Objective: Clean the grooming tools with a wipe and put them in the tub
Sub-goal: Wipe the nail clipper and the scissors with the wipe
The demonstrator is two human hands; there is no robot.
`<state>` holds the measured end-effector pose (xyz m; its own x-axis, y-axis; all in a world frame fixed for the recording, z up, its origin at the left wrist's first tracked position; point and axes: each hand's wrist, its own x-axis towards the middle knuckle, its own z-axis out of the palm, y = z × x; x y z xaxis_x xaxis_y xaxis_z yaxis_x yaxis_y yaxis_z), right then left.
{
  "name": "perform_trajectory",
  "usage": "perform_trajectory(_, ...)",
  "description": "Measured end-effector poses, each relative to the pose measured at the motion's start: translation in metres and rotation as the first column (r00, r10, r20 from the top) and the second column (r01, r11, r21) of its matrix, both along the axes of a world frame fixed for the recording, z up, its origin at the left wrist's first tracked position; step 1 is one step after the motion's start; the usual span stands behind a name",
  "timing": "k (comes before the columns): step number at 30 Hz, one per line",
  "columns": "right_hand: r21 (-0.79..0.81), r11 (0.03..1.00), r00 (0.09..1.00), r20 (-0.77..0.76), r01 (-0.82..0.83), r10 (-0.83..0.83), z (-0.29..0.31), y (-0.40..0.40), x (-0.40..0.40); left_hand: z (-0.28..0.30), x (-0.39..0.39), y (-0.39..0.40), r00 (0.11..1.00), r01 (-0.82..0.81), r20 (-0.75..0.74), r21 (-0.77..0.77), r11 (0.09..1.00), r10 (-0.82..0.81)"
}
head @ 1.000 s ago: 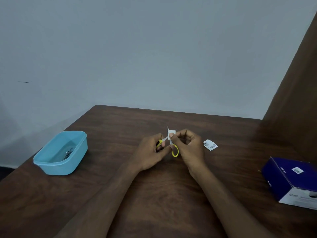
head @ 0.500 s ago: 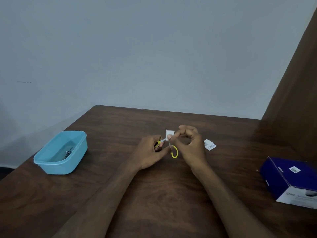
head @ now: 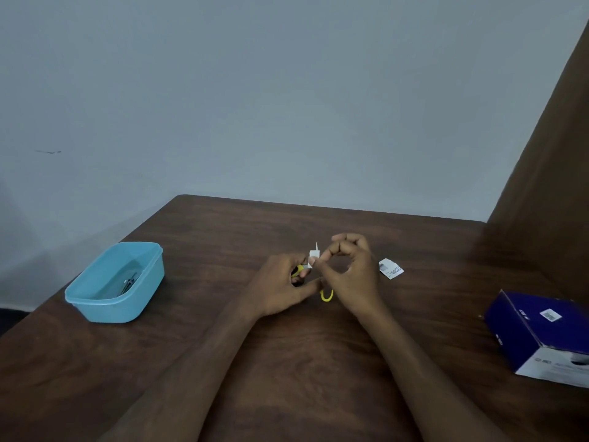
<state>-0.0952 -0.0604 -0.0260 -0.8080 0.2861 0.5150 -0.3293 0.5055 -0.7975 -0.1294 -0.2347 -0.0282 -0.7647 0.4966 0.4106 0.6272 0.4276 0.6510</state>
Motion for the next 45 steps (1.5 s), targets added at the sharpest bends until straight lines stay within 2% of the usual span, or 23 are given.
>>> perform_trajectory(5, -0.09, 0.99, 0.991, -0.063, 0.11, -0.116, 0.004, -0.004, -0.01, 0.002, 0.002, -0.003, 0.999, 0.038, -0.015, -0.023, 0.999, -0.038)
perform_trajectory(10, -0.151, 0.987, 0.982, -0.165, 0.063, -0.088, 0.01, -0.002, -0.002, 0.0, -0.002, -0.003, 1.0, 0.0, 0.018, -0.048, 0.999, 0.001)
perform_trajectory(13, -0.047, 0.998, 0.998, -0.052, 0.032, -0.034, 0.002, 0.002, 0.0, 0.0, -0.001, -0.003, 0.999, 0.034, 0.0, -0.046, 0.998, -0.034)
perform_trajectory(16, -0.003, 0.998, 0.997, 0.042, 0.068, -0.068, -0.002, 0.001, -0.003, 0.0, -0.001, -0.002, 0.999, 0.045, -0.015, -0.053, 0.998, -0.046)
perform_trajectory(20, -0.092, 0.986, 0.987, -0.061, 0.141, -0.147, 0.006, -0.001, -0.009, -0.002, -0.004, -0.002, 1.0, 0.025, -0.005, -0.046, 0.999, -0.026)
perform_trajectory(23, -0.165, 0.98, 0.979, -0.151, 0.111, -0.136, 0.01, 0.001, -0.006, -0.002, -0.004, -0.003, 1.0, 0.009, 0.003, -0.048, 0.999, -0.009)
perform_trajectory(29, -0.034, 0.995, 0.995, 0.032, 0.098, -0.097, -0.002, 0.0, -0.001, -0.002, -0.004, -0.002, 0.999, 0.02, -0.024, -0.037, 0.999, -0.021)
perform_trajectory(33, -0.103, 0.983, 0.988, -0.021, 0.151, -0.154, 0.005, -0.003, -0.008, -0.001, -0.004, -0.002, 0.999, 0.037, -0.016, -0.052, 0.998, -0.038)
perform_trajectory(37, -0.169, 0.979, 0.985, -0.111, 0.115, -0.135, 0.01, -0.001, -0.003, -0.003, -0.004, -0.003, 1.0, 0.004, -0.002, -0.044, 0.999, -0.004)
perform_trajectory(41, -0.066, 0.993, 0.995, 0.003, 0.102, -0.102, -0.001, -0.001, 0.004, -0.004, -0.007, -0.001, 1.0, -0.01, 0.002, -0.018, 1.0, 0.01)
perform_trajectory(43, -0.037, 0.989, 0.989, 0.053, 0.142, -0.139, -0.005, -0.001, 0.002, -0.004, -0.009, -0.001, 1.0, -0.027, 0.011, -0.008, 1.0, 0.028)
perform_trajectory(45, -0.062, 0.975, 0.977, 0.042, 0.212, -0.21, -0.003, 0.001, 0.0, -0.004, -0.008, -0.002, 0.999, -0.046, 0.018, -0.008, 0.999, 0.046)
